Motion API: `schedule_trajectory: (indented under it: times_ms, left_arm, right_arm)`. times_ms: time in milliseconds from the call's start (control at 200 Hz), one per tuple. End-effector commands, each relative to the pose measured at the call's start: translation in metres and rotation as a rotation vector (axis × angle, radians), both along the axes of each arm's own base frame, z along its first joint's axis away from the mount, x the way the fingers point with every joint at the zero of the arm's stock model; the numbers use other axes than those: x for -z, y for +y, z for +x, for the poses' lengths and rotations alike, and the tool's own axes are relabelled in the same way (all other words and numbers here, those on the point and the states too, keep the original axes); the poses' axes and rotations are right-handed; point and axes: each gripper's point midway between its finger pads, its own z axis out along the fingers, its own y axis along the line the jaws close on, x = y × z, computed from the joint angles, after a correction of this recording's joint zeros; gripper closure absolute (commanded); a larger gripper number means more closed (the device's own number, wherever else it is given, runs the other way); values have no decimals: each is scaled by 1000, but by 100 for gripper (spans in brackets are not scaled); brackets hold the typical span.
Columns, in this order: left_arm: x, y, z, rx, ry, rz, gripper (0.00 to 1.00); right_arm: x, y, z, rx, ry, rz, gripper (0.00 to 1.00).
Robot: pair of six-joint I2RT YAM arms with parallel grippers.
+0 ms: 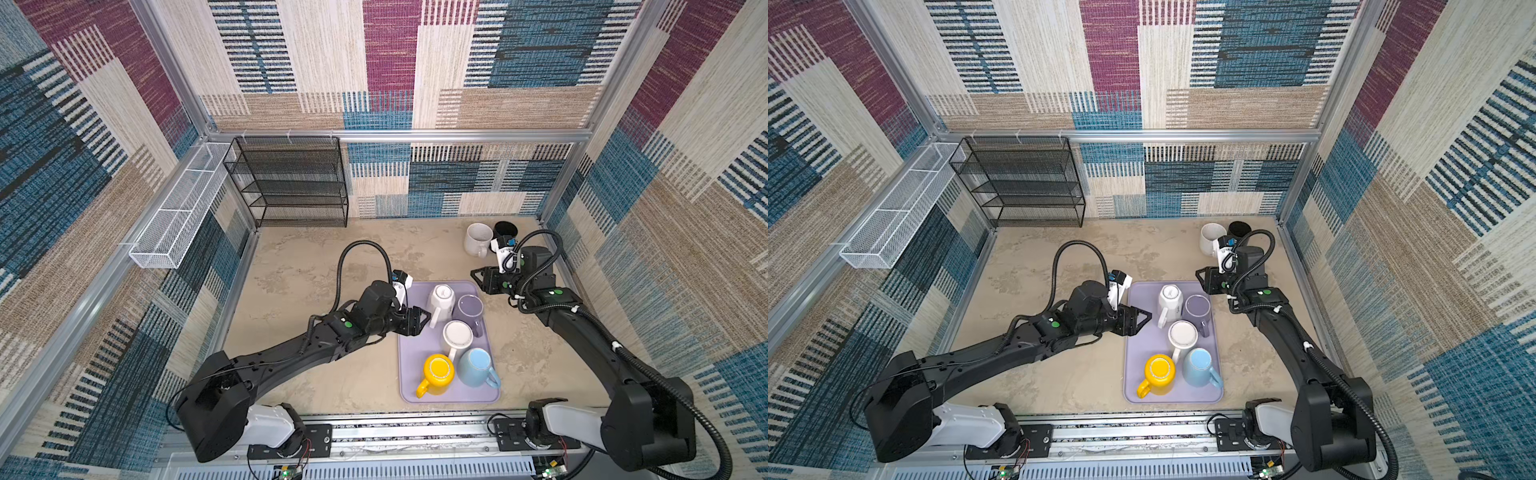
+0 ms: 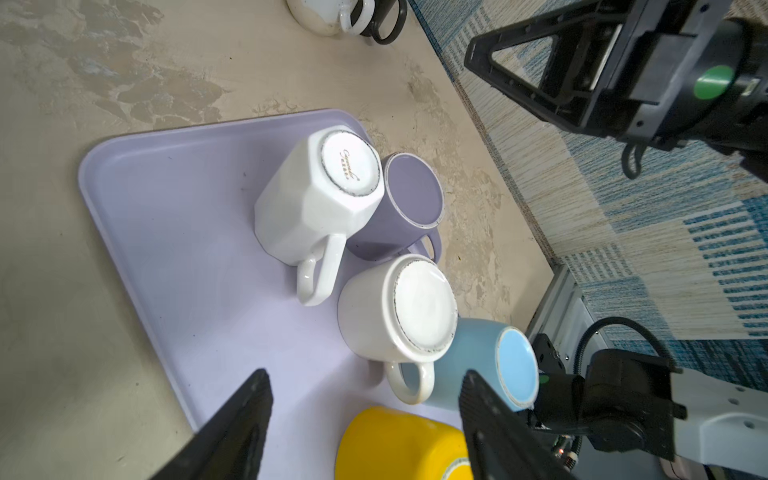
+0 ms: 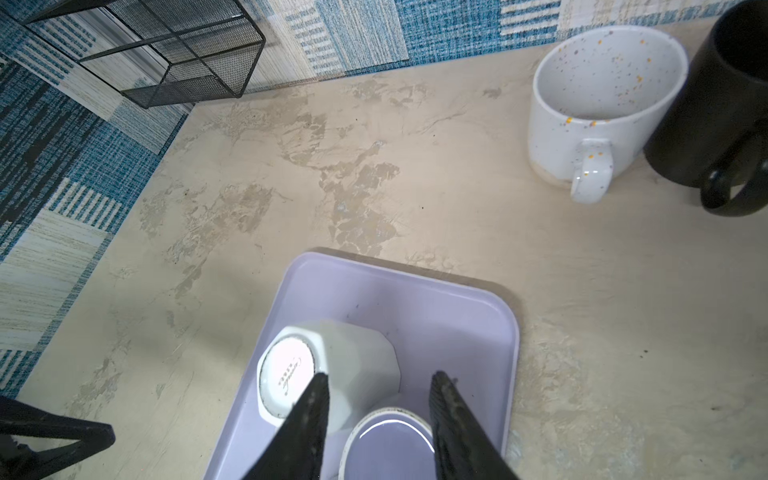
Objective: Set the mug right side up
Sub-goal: 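Move the left gripper above the upside-down white hexagonal mug on the tray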
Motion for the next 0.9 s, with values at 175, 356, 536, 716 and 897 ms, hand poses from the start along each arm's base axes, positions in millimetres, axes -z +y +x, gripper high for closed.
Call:
schedule_trajectory:
  times_ms: [175,356,536,716,897]
  left_arm:
    - [24,-3,9,-42,-60,297,28]
    - [38,-14,10,-29,-72,419,28]
    - [53,-28,14,-21,-67,489,29]
    - [64,-37,20,-22,-75,525,30]
    - [74,-45,28,-23,-78,563,31]
  right_arm:
    - [-6,0,5,10,-31,10,57]
    - [-6,-1,5,12,-29,9,57]
    - [-4,-1,3,15,-27,6,56]
    - [-3,-2,3,17,-22,5,56]
    - [-1,-3,3,21,-20,1,56]
